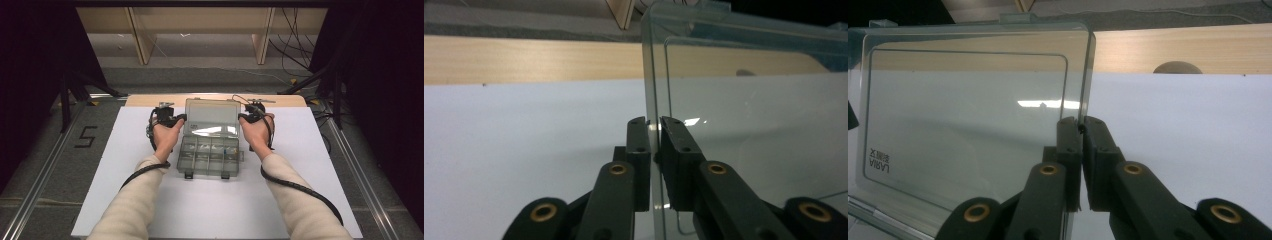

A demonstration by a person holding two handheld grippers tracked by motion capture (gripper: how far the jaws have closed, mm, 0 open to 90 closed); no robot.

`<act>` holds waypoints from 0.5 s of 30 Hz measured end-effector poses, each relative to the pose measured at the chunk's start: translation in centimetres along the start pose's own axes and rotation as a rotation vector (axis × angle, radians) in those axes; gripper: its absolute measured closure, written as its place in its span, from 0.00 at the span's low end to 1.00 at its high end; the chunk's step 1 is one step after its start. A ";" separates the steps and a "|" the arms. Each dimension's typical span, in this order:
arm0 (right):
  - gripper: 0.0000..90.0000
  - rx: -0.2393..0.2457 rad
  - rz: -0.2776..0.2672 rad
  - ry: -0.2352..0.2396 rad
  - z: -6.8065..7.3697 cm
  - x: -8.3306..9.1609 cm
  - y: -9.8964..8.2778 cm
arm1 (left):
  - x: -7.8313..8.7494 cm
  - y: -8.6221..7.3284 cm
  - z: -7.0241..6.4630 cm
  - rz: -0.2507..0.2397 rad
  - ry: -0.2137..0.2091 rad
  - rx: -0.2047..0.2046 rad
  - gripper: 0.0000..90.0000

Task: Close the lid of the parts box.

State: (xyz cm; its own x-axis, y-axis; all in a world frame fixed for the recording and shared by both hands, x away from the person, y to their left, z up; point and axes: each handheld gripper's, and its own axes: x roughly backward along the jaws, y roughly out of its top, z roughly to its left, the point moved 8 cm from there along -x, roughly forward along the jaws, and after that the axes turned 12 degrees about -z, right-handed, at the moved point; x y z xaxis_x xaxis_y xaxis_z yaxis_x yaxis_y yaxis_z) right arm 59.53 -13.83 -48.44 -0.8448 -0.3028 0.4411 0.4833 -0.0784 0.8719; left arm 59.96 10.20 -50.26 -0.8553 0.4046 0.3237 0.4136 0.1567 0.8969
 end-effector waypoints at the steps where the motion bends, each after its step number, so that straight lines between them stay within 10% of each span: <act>1: 0.97 -0.021 0.000 0.004 0.1 0.0 -0.1 | 0.0 -0.2 0.2 0.018 -0.001 0.001 0.90; 15: 0.98 0.007 -0.011 0.019 0.1 0.6 -0.5 | 0.8 -0.2 -0.5 0.037 0.021 -0.045 0.97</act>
State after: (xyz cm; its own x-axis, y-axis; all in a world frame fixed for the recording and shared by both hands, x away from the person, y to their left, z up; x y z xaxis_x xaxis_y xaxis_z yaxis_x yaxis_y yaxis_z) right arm 58.75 -13.90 -48.62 -0.8458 -0.3197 0.4270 0.4718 -0.0749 0.8785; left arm 59.04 10.01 -49.99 -0.8465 0.3900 0.3624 0.4305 0.1009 0.8970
